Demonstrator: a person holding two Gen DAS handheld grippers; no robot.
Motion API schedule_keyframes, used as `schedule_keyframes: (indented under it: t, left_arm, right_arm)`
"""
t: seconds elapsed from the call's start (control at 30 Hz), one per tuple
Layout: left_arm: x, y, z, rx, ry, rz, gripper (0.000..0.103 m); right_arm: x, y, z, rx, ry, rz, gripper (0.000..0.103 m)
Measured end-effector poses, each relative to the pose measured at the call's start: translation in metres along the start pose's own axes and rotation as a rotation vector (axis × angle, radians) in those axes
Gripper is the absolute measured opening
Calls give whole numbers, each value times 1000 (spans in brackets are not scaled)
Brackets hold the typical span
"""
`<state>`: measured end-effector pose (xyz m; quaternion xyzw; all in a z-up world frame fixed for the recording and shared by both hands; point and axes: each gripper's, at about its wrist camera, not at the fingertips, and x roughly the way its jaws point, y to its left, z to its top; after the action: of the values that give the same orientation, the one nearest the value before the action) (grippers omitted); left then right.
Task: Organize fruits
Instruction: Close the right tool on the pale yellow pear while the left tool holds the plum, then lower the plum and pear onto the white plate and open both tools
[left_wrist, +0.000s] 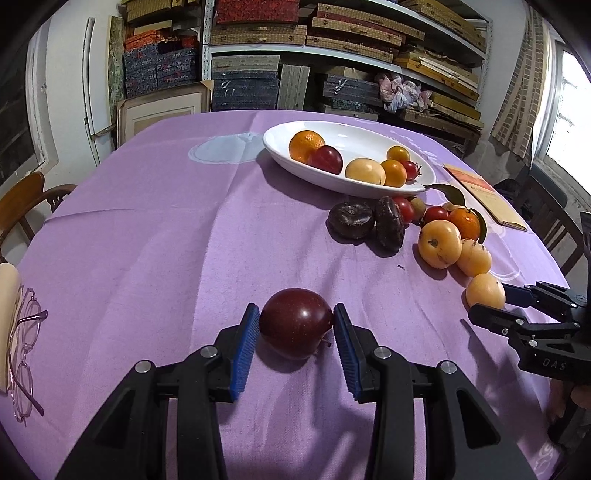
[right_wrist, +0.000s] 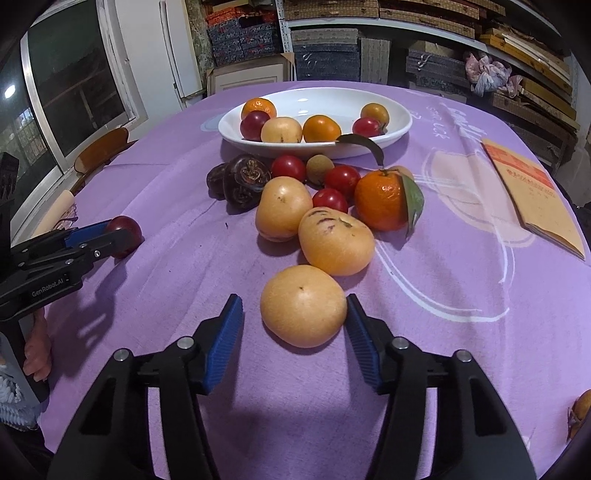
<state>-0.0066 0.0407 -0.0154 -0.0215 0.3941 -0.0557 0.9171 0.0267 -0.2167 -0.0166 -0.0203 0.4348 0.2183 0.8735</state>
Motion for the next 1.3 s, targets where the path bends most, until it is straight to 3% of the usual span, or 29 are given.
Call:
schedule_keyframes:
  t: [0.13, 0.4, 0.57, 0.73, 0.83, 1.0, 1.3]
  left_arm:
    - [4, 2, 0, -10, 20, -14, 42]
    - [1, 2, -2, -13, 18, -30, 41]
    - [-7, -3, -1, 5, -24, -41, 41]
    - [-9, -12, 19, 19, -38, -46, 41]
    - [-4, -23, 50, 58, -54, -28, 41]
    - [18, -43, 118, 65, -88, -35, 41]
    - [113, -73, 202, 66, -19, -7, 41]
  right_arm:
    - [-1, -2, -1, 7, -2, 9, 45]
    - [-6, -1, -3, -1, -16, 25, 45]
    - [-13, -1, -7, -1, -31, 40, 45]
    - [-27, 1, -4, -9, -62, 60, 45]
    - [-40, -3, 17, -23, -95, 54, 45]
    - [-39, -24, 85, -26, -149, -8, 45]
    - [57, -66, 194, -15, -66, -116, 45]
